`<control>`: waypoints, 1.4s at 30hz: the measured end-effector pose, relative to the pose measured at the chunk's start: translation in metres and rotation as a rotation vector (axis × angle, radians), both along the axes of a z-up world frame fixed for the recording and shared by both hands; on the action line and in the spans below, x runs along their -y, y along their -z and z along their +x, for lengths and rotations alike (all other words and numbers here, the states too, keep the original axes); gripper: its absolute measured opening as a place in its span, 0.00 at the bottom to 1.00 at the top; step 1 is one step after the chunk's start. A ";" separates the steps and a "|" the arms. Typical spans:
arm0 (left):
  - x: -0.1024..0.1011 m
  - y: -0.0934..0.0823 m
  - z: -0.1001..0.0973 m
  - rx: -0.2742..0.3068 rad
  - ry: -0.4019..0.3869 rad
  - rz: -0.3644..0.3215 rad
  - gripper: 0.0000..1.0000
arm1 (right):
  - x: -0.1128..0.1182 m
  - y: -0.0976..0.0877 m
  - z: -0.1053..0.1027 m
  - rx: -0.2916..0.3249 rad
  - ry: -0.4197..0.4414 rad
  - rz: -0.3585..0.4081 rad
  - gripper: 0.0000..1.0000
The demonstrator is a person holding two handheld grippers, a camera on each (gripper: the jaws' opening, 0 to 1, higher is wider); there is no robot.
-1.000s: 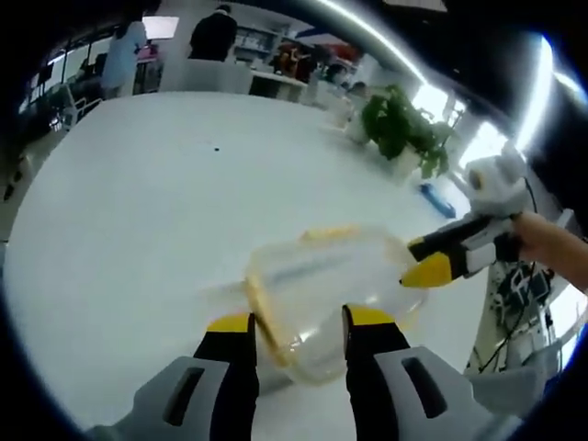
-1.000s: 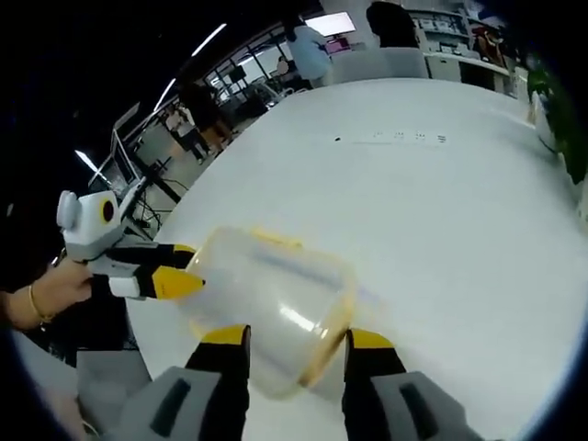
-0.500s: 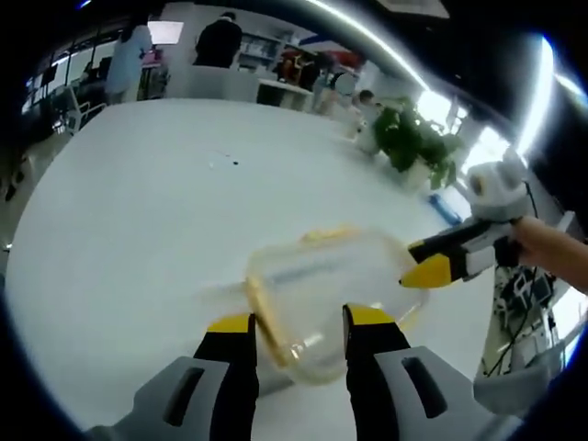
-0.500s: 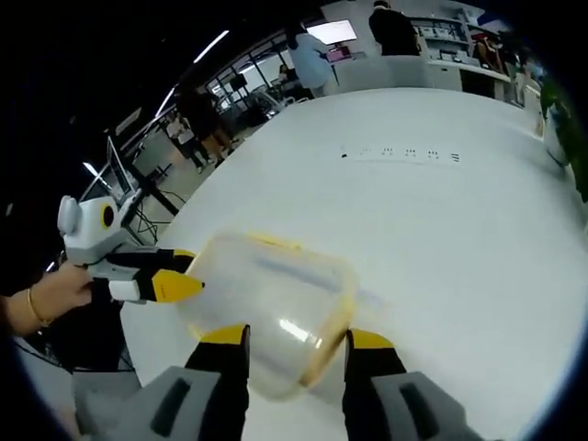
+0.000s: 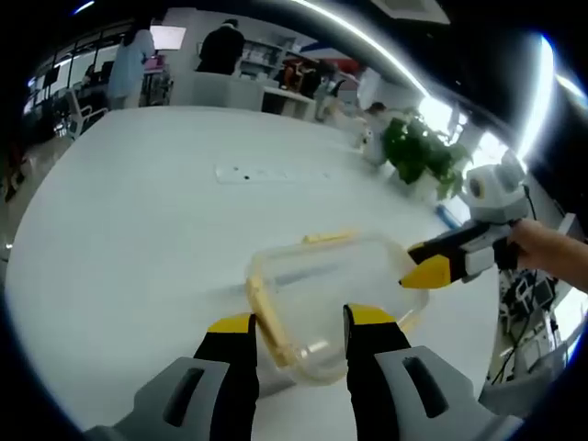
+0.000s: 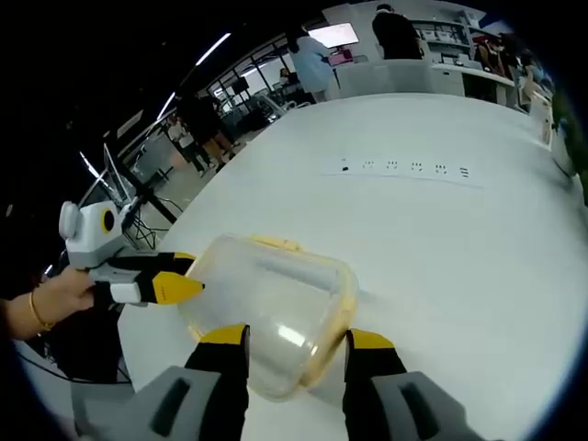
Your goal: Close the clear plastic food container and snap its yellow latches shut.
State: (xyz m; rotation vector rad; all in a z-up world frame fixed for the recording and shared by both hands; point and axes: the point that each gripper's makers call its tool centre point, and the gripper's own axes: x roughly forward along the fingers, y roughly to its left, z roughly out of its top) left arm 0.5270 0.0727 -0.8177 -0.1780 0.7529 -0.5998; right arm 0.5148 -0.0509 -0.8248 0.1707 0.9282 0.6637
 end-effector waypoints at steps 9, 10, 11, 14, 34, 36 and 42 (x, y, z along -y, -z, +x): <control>0.001 0.000 -0.001 0.002 0.000 -0.005 0.35 | 0.002 -0.001 0.000 0.017 0.015 0.003 0.38; 0.001 0.001 -0.001 0.005 0.001 -0.002 0.35 | 0.001 -0.001 -0.001 0.012 0.019 0.004 0.39; 0.002 0.000 -0.001 0.011 0.000 0.003 0.35 | 0.002 -0.001 0.000 0.017 0.015 -0.003 0.39; 0.003 -0.002 -0.001 0.037 0.014 0.034 0.35 | 0.002 -0.003 0.000 0.025 0.011 -0.018 0.40; -0.030 -0.040 -0.018 0.102 0.024 -0.014 0.36 | 0.012 -0.025 -0.017 0.090 0.078 0.017 0.56; -0.037 -0.044 -0.025 0.121 0.042 0.010 0.40 | 0.013 -0.027 -0.024 0.096 0.070 0.018 0.56; -0.058 -0.063 -0.036 0.177 0.029 0.034 0.46 | 0.025 -0.036 -0.040 0.123 0.053 -0.006 0.59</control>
